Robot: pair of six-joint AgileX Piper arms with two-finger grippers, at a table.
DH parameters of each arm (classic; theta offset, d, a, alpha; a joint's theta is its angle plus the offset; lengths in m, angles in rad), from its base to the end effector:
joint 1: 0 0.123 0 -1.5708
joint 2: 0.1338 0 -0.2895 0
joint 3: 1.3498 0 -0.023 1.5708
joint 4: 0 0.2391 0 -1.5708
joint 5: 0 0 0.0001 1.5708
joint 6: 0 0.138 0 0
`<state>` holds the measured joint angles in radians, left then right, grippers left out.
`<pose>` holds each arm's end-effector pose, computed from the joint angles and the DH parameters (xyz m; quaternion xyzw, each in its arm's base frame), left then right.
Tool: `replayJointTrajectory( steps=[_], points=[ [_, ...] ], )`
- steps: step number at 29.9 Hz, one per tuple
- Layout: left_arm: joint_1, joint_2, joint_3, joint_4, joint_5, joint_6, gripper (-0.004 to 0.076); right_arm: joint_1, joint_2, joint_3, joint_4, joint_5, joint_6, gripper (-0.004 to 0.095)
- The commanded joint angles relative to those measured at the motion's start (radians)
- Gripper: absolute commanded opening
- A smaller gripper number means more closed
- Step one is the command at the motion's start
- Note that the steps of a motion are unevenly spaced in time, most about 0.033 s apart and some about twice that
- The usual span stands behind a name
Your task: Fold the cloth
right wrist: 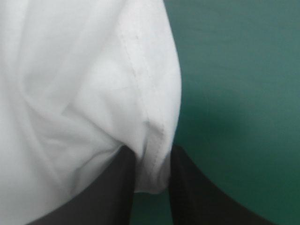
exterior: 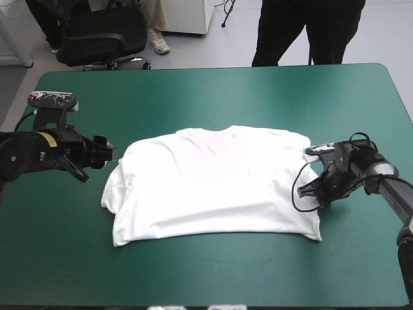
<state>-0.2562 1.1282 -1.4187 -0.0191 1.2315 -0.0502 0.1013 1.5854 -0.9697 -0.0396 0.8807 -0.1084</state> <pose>0.2087 -0.0572 0.4043 0.0965 0.9314 -0.0630 0.3453 0.2820 0.0244 0.1725 -0.1156 0.9899 -0.0165 0.0806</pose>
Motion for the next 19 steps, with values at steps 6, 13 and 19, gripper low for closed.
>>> replayJointTrajectory(
  steps=[6,13,19],
  points=[
    [-0.004,-0.019,-0.031,0.004,0.059,-0.011,0.0536,-0.009,-0.065,-0.109,0.033,0.044,-0.042,-0.0017],
    [-0.004,-0.021,-0.031,0.004,0.059,-0.011,0.0536,0.002,-0.095,-0.215,0.330,0.081,-0.183,-0.0017],
    [-0.004,-0.021,-0.031,0.000,0.059,-0.011,0.0536,0.072,-0.033,-0.215,0.325,0.066,-0.183,-0.0017]
  ],
)
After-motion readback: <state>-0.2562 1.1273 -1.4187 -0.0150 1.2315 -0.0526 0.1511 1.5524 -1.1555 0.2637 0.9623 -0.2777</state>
